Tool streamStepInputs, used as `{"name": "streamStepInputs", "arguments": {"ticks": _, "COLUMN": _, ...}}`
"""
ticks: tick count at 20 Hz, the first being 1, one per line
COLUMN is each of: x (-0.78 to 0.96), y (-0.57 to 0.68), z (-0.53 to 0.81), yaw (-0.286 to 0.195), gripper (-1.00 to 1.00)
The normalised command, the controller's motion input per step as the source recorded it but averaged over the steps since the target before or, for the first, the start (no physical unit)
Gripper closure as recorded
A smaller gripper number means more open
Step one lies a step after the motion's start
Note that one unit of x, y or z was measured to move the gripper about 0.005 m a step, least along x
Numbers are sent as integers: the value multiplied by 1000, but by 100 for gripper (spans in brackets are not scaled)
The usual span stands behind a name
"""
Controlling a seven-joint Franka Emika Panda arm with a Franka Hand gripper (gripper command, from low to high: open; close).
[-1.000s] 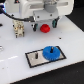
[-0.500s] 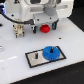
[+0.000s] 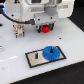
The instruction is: Insert the blue gear onto the right peg, followed by the red gear
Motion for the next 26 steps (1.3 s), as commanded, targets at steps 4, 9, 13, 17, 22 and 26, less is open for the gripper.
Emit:
{"name": "streamStepInputs", "arguments": {"ticks": 4, "x": 76, "y": 46, "z": 430, "yaw": 0, "gripper": 100}}
{"name": "streamStepInputs", "arguments": {"ticks": 9, "x": 298, "y": -3, "z": 598, "yaw": 0, "gripper": 100}}
{"name": "streamStepInputs", "arguments": {"ticks": 13, "x": 574, "y": -59, "z": 527, "yaw": 0, "gripper": 100}}
{"name": "streamStepInputs", "arguments": {"ticks": 17, "x": 714, "y": -105, "z": 468, "yaw": 0, "gripper": 100}}
{"name": "streamStepInputs", "arguments": {"ticks": 22, "x": 767, "y": -96, "z": 429, "yaw": 0, "gripper": 100}}
{"name": "streamStepInputs", "arguments": {"ticks": 26, "x": 783, "y": -100, "z": 349, "yaw": 0, "gripper": 100}}
